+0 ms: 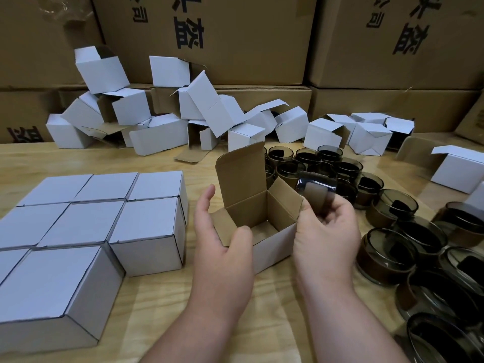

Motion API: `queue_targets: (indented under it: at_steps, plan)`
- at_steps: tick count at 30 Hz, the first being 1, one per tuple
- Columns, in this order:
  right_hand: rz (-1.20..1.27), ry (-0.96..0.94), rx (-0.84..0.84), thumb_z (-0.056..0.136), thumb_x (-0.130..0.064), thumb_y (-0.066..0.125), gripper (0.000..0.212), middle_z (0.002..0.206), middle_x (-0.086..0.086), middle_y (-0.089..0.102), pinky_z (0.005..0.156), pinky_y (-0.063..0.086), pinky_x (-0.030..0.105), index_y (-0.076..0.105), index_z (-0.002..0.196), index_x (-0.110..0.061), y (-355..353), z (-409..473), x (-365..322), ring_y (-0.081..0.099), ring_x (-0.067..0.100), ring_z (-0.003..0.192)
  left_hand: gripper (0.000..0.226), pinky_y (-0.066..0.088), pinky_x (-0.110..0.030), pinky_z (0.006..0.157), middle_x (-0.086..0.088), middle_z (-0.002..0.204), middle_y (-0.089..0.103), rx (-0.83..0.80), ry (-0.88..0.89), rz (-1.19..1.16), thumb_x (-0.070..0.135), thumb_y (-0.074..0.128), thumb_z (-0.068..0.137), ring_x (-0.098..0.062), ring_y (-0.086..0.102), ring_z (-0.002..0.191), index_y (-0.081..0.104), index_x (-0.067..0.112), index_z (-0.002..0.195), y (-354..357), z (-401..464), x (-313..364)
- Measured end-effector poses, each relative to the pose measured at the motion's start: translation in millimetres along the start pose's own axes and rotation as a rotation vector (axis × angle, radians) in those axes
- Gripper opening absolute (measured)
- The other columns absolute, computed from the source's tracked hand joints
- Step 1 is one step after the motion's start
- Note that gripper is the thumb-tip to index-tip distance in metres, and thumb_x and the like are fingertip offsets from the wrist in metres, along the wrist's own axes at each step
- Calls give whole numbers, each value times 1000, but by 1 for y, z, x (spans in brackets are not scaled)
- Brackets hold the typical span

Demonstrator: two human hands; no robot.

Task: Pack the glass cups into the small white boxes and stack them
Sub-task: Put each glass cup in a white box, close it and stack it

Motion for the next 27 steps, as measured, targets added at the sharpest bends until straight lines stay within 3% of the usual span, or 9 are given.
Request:
queue_targets:
  at_steps: [5, 8, 10, 13, 16, 18, 20, 23, 27]
  plan:
    - [-133, -148, 32, 89, -29, 77, 19, 92, -11, 72, 80, 56, 30, 62, 91, -39, -4, -6, -15, 68, 4, 88, 72, 36, 6, 65, 47, 110, 56, 3, 4, 6, 6, 56, 93, 26, 53, 89, 37, 55, 142, 0, 0, 1]
    - [-230, -289, 53, 93, -33, 69, 15, 107, -6, 63, 100, 45, 32, 55, 95, -36, -3, -13, -29, 57, 22, 115, 70, 34, 7, 68, 34, 127, 53, -4, 13, -14, 21, 57, 87, 25, 51, 98, 35, 57, 143, 1, -1, 4]
    - [-277, -390, 51, 92, -33, 63, 13, 106, -2, 62, 103, 43, 40, 53, 99, -29, -2, -17, -37, 53, 32, 116, 71, 34, 7, 68, 33, 127, 54, -20, 13, -24, 25, 55, 83, 24, 52, 98, 34, 58, 142, 1, -1, 4]
    - [-268, -534, 32, 92, -25, 62, 18, 112, -4, 61, 104, 44, 52, 52, 107, -28, 1, -28, -49, 58, 37, 114, 71, 37, 6, 66, 36, 117, 60, -32, 18, -32, 27, 55, 81, 22, 57, 92, 34, 58, 141, 1, 0, 3]
    - [-284, -781, 29, 97, -26, 59, 20, 117, -14, 51, 99, 43, 64, 50, 114, -23, 1, -40, -62, 56, 31, 111, 68, 39, 4, 60, 46, 84, 64, -51, 36, -15, 6, 57, 93, 23, 58, 74, 35, 48, 143, 2, 0, 3]
    - [-250, -884, -34, 102, -30, 53, 25, 121, 0, 53, 97, 44, 62, 46, 121, -15, 2, -48, -65, 56, 35, 109, 68, 42, 1, 62, 40, 87, 68, -61, 35, -20, 14, 59, 92, 16, 62, 74, 36, 51, 143, 1, 0, 3]
    - [-199, -896, -144, 105, -32, 47, 29, 121, 12, 56, 99, 45, 49, 45, 125, -12, 6, -57, -66, 58, 37, 109, 69, 48, -10, 78, 22, 113, 70, -67, 19, -46, 31, 56, 82, 6, 65, 89, 35, 60, 141, 0, 2, 3]
    - [-145, -821, -323, 104, -30, 47, 30, 120, 9, 58, 98, 43, 30, 50, 127, -11, 14, -65, -64, 58, 27, 114, 64, 52, -35, 98, 9, 127, 69, -91, 6, -60, 38, 52, 83, -11, 66, 109, 33, 69, 135, -1, 2, 2]
    - [-233, -802, -375, 95, -27, 61, 17, 107, -6, 60, 85, 52, 37, 62, 106, -15, 19, -64, -58, 61, 19, 101, 59, 49, -12, 73, 29, 97, 74, -115, 14, -115, 46, 49, 88, 6, 69, 92, 31, 61, 142, 0, 3, 1]
Point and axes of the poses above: each hand's wrist, its own z-axis towards the middle knuckle, its own y-axis out of the palm, x = y × z, the point moved 4 cm from there along z, towards the middle knuckle
